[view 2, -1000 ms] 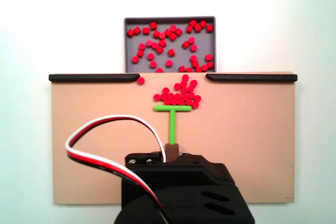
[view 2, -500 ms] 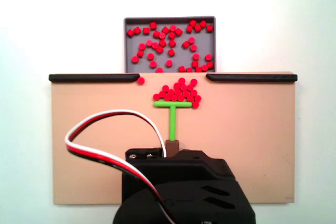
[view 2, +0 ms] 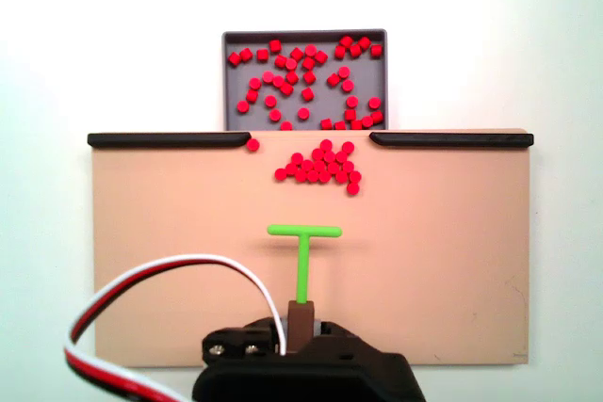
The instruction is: Gather the bottom side granules
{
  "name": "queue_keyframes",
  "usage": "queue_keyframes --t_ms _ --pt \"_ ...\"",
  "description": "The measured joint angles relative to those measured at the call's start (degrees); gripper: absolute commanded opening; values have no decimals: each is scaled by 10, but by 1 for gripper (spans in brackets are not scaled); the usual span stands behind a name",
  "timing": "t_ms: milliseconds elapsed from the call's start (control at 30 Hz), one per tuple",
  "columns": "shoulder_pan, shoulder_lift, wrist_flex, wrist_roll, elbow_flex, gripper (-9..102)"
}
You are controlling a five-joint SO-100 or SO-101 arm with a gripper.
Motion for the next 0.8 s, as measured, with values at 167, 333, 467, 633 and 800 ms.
queue_keyframes --t_ms 167,333,467,633,800 --pt "0 25 36 -3 -20 0" --pt "0 40 60 -12 -20 0" --pt "0 50 73 -16 -20 0" --pt "0 65 92 -16 -20 0" --pt "1 67 92 -16 -20 0"
